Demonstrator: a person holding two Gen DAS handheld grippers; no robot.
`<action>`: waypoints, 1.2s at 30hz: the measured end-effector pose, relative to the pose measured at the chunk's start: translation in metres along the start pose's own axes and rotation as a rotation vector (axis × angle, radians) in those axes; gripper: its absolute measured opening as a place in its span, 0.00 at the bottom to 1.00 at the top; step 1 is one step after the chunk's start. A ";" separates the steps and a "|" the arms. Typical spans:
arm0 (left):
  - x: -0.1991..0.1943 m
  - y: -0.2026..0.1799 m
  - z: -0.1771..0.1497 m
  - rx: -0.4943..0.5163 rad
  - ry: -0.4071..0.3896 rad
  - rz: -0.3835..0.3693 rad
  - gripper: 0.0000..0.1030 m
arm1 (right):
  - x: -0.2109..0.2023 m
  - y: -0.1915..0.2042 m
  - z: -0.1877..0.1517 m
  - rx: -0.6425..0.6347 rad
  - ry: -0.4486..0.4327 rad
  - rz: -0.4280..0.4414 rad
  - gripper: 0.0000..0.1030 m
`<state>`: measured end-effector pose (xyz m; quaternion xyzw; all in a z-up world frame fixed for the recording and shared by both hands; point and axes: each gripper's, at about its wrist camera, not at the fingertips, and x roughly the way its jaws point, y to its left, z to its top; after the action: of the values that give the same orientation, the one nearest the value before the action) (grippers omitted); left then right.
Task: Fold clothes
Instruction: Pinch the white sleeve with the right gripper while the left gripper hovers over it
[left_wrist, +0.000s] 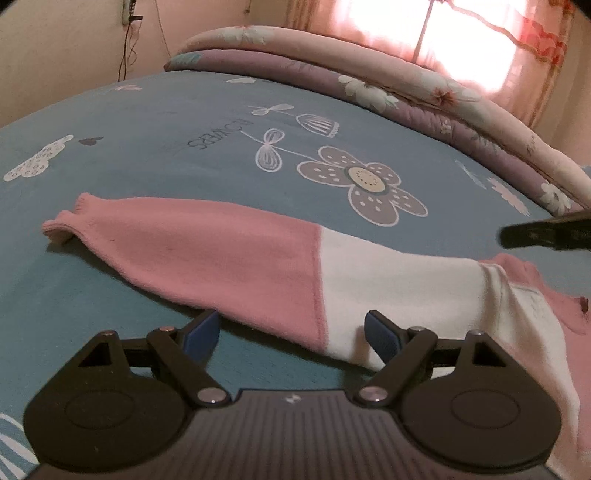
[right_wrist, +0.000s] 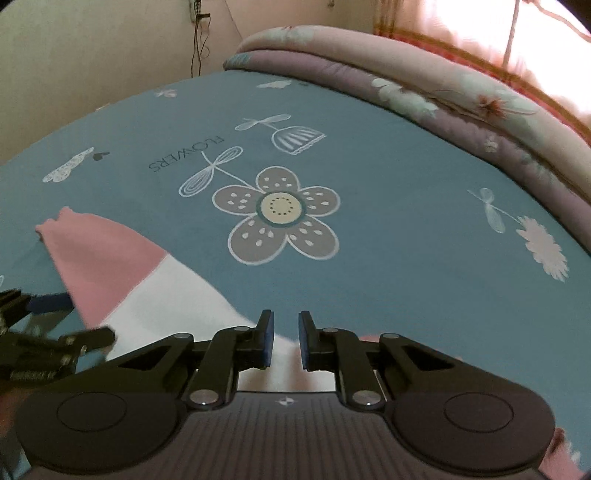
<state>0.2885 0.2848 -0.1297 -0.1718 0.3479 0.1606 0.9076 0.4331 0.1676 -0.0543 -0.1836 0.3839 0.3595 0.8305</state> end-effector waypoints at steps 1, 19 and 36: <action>0.001 0.000 -0.001 0.000 0.004 0.003 0.83 | 0.007 0.001 0.002 -0.003 0.007 0.001 0.17; 0.003 -0.003 -0.005 0.015 -0.005 0.002 0.85 | 0.020 0.031 -0.047 -0.134 0.062 0.067 0.17; 0.006 -0.007 -0.006 0.046 -0.006 0.009 0.89 | 0.052 0.024 -0.015 -0.404 0.164 0.217 0.32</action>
<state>0.2920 0.2769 -0.1368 -0.1489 0.3497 0.1570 0.9116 0.4310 0.1980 -0.1045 -0.3323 0.3878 0.4999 0.6995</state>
